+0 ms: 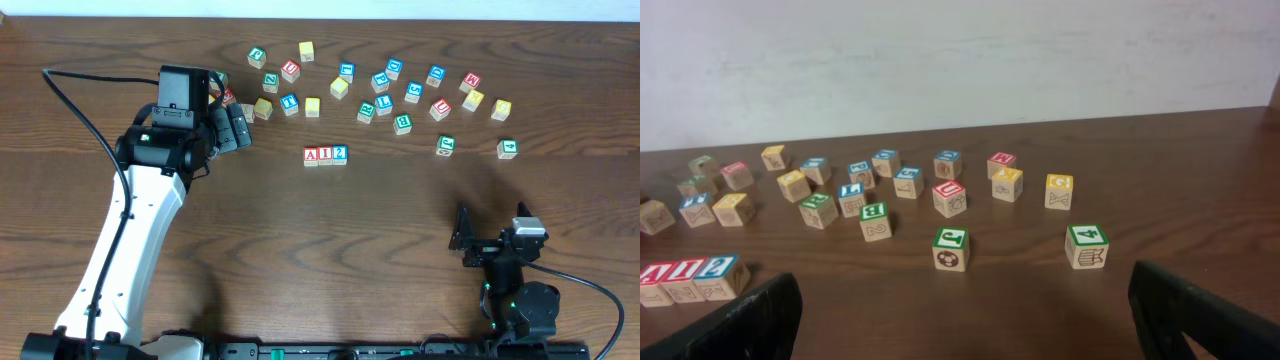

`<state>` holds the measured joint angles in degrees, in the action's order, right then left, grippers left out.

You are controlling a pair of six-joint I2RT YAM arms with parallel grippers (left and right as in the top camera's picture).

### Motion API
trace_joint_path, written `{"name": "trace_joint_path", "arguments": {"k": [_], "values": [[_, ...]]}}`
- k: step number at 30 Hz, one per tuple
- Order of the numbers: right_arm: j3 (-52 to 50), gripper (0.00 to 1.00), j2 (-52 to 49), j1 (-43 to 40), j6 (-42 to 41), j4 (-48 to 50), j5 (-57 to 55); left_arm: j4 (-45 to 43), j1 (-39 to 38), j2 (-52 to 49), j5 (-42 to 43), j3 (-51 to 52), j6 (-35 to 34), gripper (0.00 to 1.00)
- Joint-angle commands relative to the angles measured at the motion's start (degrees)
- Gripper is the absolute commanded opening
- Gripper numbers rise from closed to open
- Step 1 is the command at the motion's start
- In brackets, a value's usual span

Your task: Spell out AI2

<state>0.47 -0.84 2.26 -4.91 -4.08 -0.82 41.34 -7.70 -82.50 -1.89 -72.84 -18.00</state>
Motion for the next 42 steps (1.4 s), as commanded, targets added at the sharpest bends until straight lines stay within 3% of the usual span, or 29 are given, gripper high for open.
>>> {"name": "trace_joint_path", "arguments": {"k": [1,17,29,42], "values": [[-0.15,0.99,0.55,-0.17,0.72,-0.17,-0.11,0.09,0.20,0.50,-0.74,-0.85,0.35,0.98],[-0.15,0.99,0.55,-0.17,0.72,-0.17,-0.11,-0.42,0.48,11.69,-3.58,5.14,1.68,0.98],[-0.15,0.99,0.55,-0.17,0.72,-0.17,-0.11,-25.77,4.02,31.39,-2.38,31.61,1.88,0.98],[-0.15,0.99,0.55,-0.17,0.72,-0.20,-0.11,-33.05,9.90,56.39,-1.97,52.76,1.88,0.98]]}}
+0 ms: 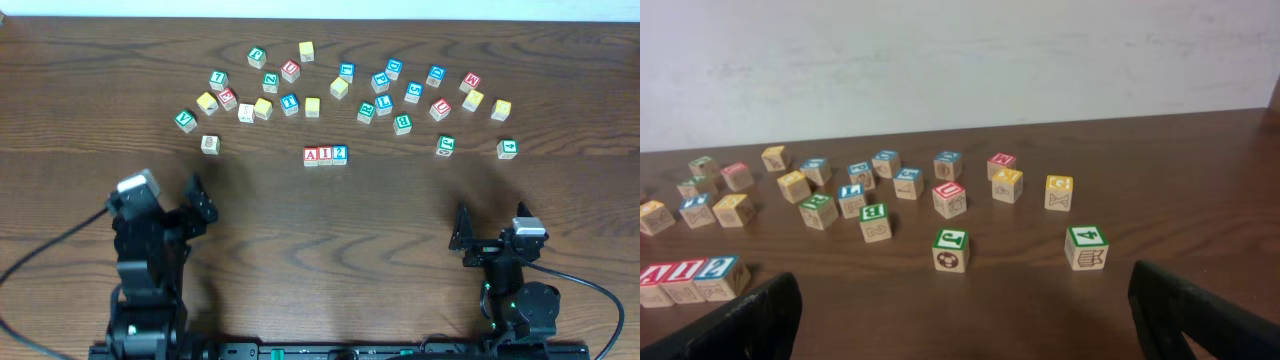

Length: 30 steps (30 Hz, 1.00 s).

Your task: Spell out AI2

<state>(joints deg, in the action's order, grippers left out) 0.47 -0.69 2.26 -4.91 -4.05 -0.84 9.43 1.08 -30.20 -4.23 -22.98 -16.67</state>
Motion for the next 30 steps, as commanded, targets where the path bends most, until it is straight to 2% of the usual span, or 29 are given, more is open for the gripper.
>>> {"name": "trace_joint_path", "arguments": {"k": [1,11,23,30], "values": [[-0.15,0.99,0.39,-0.17,0.72,-0.20,-0.09,-1.68,1.29,5.84,0.37,4.26,0.55,0.98],[-0.15,0.99,0.39,-0.17,0.72,-0.22,-0.09,-7.76,1.64,19.87,0.35,15.76,2.67,0.98],[-0.15,0.99,0.39,-0.17,0.72,-0.20,-0.09,-7.82,1.64,27.65,0.37,20.41,11.08,0.98],[-0.15,0.99,0.39,-0.17,0.72,-0.20,-0.09,-5.60,1.86,30.12,0.74,22.75,12.31,0.98]]}}
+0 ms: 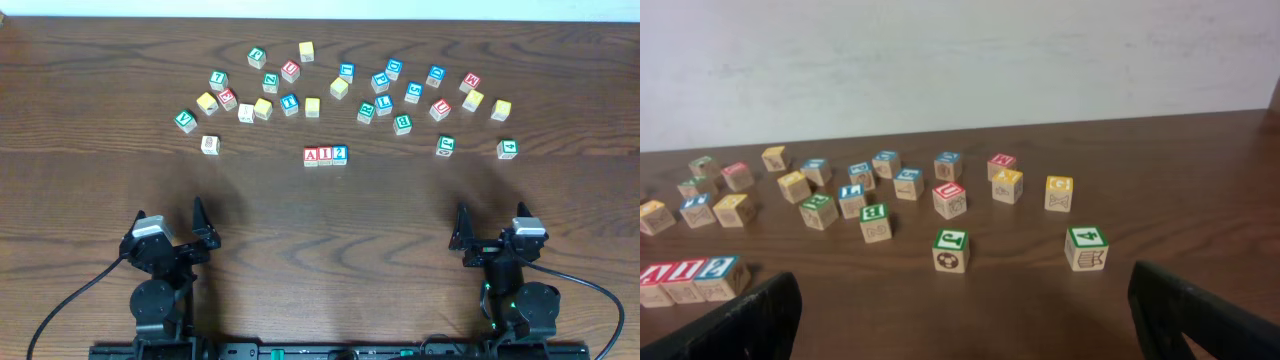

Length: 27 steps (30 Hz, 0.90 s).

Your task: Spell out AI2

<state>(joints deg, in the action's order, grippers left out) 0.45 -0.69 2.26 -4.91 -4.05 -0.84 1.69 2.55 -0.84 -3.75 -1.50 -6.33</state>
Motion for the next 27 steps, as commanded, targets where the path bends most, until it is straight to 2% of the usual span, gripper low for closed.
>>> {"name": "trace_joint_path", "arguments": {"k": [1,27], "values": [[-0.13,0.99,0.39,-0.17,0.72,-0.20,-0.09,2.12,0.39,0.76,0.28,1.27,2.56,0.98],[-0.13,0.99,0.39,-0.17,0.72,-0.20,-0.09,2.16,0.39,0.57,0.31,1.27,3.74,0.98]]}}
